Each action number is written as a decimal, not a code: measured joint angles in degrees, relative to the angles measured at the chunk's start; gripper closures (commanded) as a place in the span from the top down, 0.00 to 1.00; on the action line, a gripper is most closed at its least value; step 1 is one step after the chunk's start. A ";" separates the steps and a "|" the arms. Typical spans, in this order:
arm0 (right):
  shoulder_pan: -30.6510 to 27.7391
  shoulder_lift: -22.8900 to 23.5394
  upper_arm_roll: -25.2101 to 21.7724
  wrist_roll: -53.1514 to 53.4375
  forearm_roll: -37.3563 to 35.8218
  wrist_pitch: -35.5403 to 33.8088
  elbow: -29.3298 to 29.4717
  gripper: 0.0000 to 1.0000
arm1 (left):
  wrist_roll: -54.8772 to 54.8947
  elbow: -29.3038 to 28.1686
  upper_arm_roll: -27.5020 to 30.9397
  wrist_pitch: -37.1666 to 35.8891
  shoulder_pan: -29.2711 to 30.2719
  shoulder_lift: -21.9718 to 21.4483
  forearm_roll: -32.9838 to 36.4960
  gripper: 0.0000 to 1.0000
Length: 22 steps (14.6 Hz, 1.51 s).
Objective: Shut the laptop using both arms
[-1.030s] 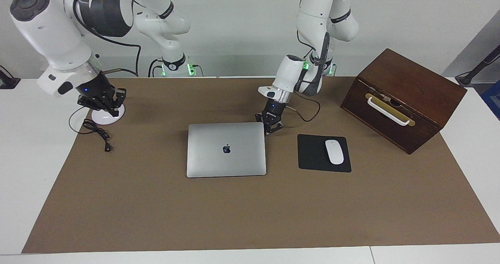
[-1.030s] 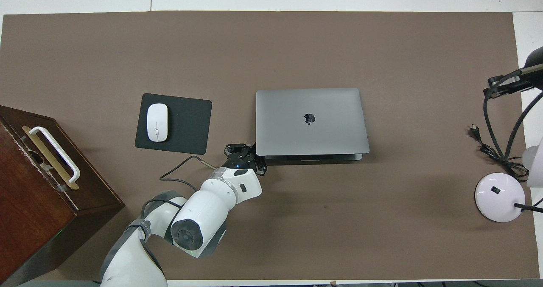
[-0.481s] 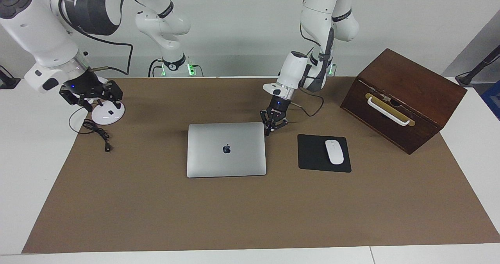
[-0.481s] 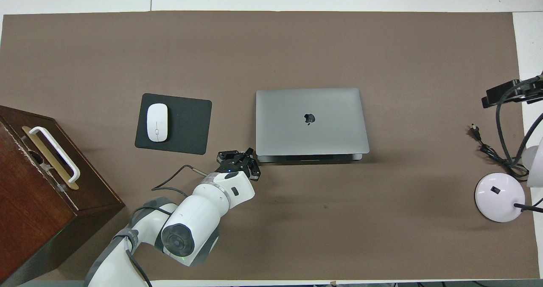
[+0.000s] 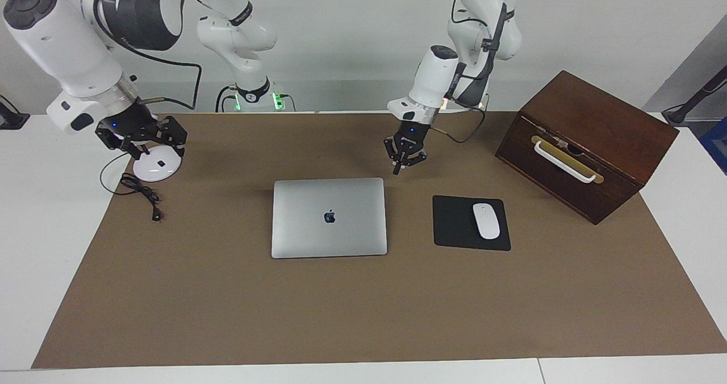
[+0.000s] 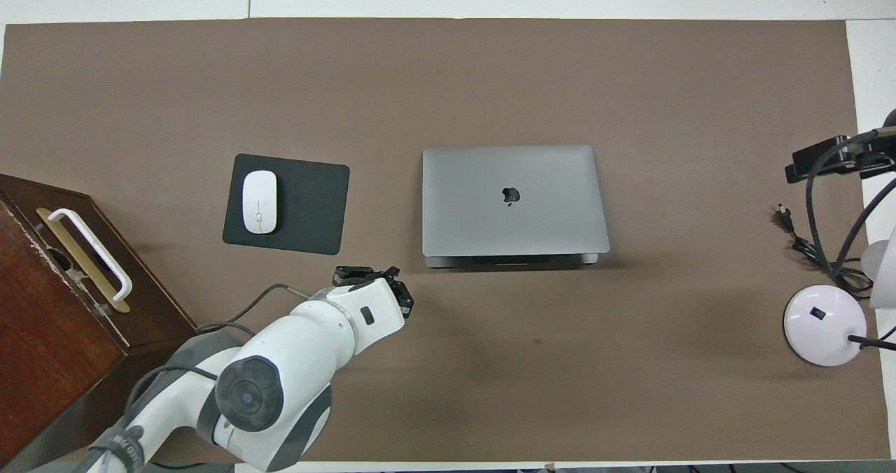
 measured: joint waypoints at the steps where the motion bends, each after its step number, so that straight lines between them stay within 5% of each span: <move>1: 0.00 -0.01 0.00 0.00 0.00 0.04 -0.01 1.00 | 0.01 0.98 0.10 -4.97 0.60 -1.97 0.00 0.00; 7: 0.02 -0.06 0.15 1.77 0.00 2.02 -0.87 1.00 | 3.62 11.47 0.36 -30.39 6.38 -7.27 0.02 0.00; 17: 1.08 -0.54 0.43 2.07 -0.01 2.35 -1.80 1.00 | 15.29 23.61 0.70 -50.73 19.30 -7.08 1.24 0.00; 18: 1.08 -0.59 0.43 2.00 -0.01 2.35 -1.93 1.00 | 16.03 25.10 0.73 -52.26 20.80 -7.03 1.96 0.41; 19: 1.08 -0.62 0.42 1.99 -0.01 2.35 -2.05 1.00 | 16.48 26.31 0.77 -53.35 22.16 -6.99 2.42 0.99; 22: 1.02 -0.69 0.42 1.98 -0.01 2.36 -2.29 1.00 | 16.80 27.87 0.78 -54.32 25.48 -6.77 3.90 1.00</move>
